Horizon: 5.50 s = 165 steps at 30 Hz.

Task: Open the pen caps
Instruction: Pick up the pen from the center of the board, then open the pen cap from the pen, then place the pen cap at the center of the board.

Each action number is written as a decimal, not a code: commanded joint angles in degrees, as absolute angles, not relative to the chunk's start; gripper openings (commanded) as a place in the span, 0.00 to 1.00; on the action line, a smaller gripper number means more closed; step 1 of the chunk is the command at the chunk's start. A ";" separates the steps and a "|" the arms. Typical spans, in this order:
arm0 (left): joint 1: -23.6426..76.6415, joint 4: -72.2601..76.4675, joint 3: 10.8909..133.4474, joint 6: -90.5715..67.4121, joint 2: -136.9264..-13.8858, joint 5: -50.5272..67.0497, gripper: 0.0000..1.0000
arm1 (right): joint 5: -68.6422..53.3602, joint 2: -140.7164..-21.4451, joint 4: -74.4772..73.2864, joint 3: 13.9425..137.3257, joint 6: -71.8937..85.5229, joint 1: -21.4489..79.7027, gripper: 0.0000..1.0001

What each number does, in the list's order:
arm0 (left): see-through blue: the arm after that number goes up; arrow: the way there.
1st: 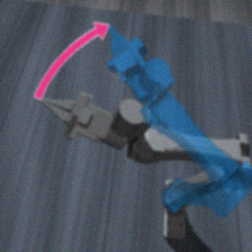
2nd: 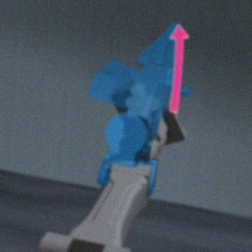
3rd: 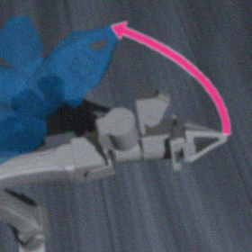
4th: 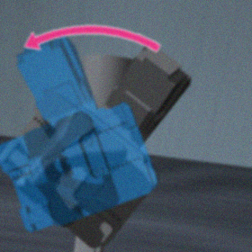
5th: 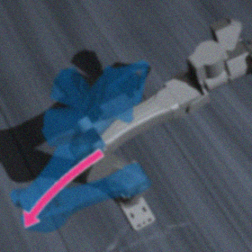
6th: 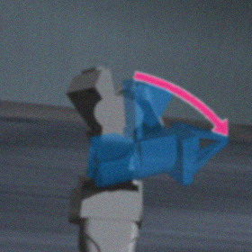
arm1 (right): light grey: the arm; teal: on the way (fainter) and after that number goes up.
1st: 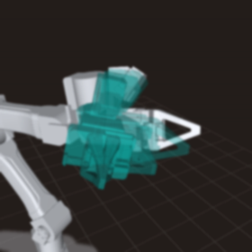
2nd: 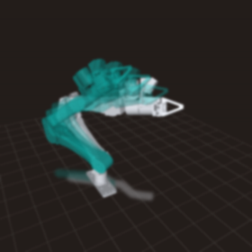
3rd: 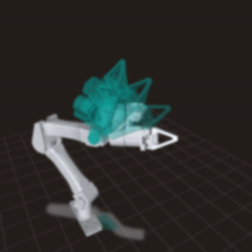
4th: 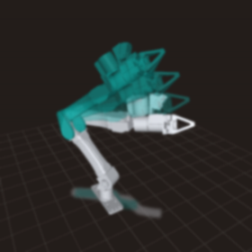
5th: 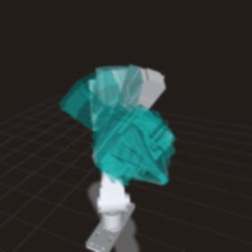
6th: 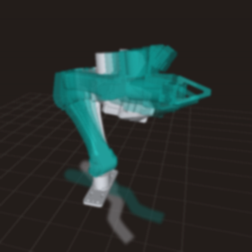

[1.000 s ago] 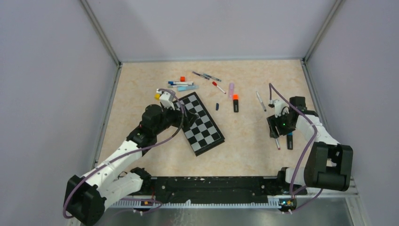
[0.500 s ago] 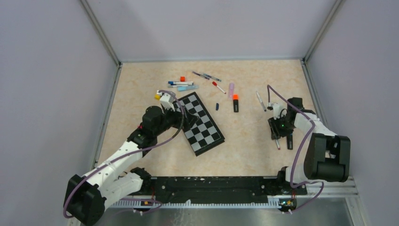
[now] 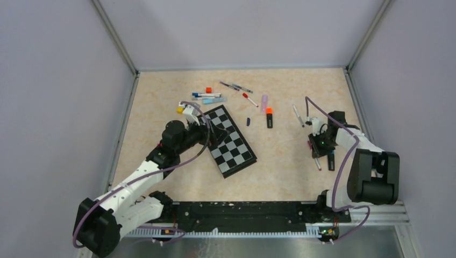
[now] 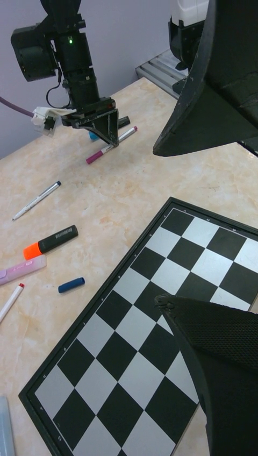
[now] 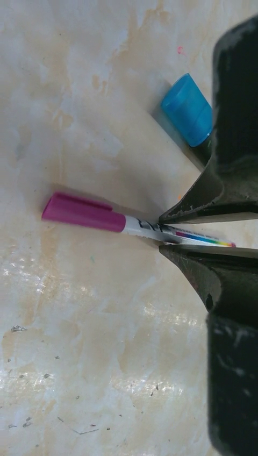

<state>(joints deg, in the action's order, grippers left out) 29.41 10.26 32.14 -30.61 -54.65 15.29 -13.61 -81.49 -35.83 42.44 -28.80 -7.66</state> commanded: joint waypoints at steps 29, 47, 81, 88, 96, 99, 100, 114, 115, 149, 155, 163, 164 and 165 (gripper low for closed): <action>28.81 44.90 28.30 -56.06 -70.85 40.17 0.98 | -43.69 -82.94 -44.53 50.98 -33.98 -7.92 0.00; 47.31 42.75 48.60 -52.73 -94.17 19.61 0.98 | -65.68 -80.05 -52.39 53.55 -40.60 -7.54 0.00; 55.70 34.28 60.88 -54.76 -103.71 2.78 0.36 | -63.81 -78.08 -46.67 52.32 -34.28 -2.74 0.00; 55.67 34.56 60.80 -54.10 -103.30 2.55 0.08 | -63.33 -78.09 -46.33 51.99 -34.21 -2.19 0.00; 55.80 38.27 59.99 -53.88 -103.29 4.07 0.00 | -63.48 -78.83 -45.96 51.80 -33.37 -1.92 0.43; 55.88 39.34 59.94 -53.79 -103.36 4.37 0.00 | -63.83 -79.12 -45.84 51.85 -33.04 -1.71 0.45; 55.90 39.71 59.94 -53.79 -103.44 4.47 0.00 | -63.90 -79.29 -45.71 51.85 -32.93 -1.58 0.45; 52.30 43.39 62.13 -47.24 -97.81 -7.54 0.00 | -64.80 -79.62 -46.46 52.35 -32.79 -0.36 0.00; 51.42 43.25 63.04 -46.18 -97.01 -9.45 0.00 | -64.68 -79.69 -46.62 52.42 -32.93 -0.35 0.00; 41.36 4.10 64.54 -40.78 -90.12 -0.31 0.00 | -56.91 -73.44 -42.76 50.28 -33.80 -7.91 0.00; 43.19 -13.18 78.36 -37.90 -101.17 -4.54 0.00 | -56.35 -73.45 -42.20 50.05 -33.24 -8.92 0.00; 43.41 -25.54 93.35 -34.50 -114.45 -6.24 0.07 | -56.08 -73.56 -41.67 49.92 -32.78 -9.05 0.00; 43.42 -26.48 94.89 -34.00 -115.91 -6.53 0.08 | -56.00 -73.64 -41.66 49.88 -32.71 -9.05 0.00; 43.40 -27.44 96.47 -33.48 -117.32 -6.77 0.09 | -55.83 -73.61 -41.64 49.84 -32.70 -9.05 0.00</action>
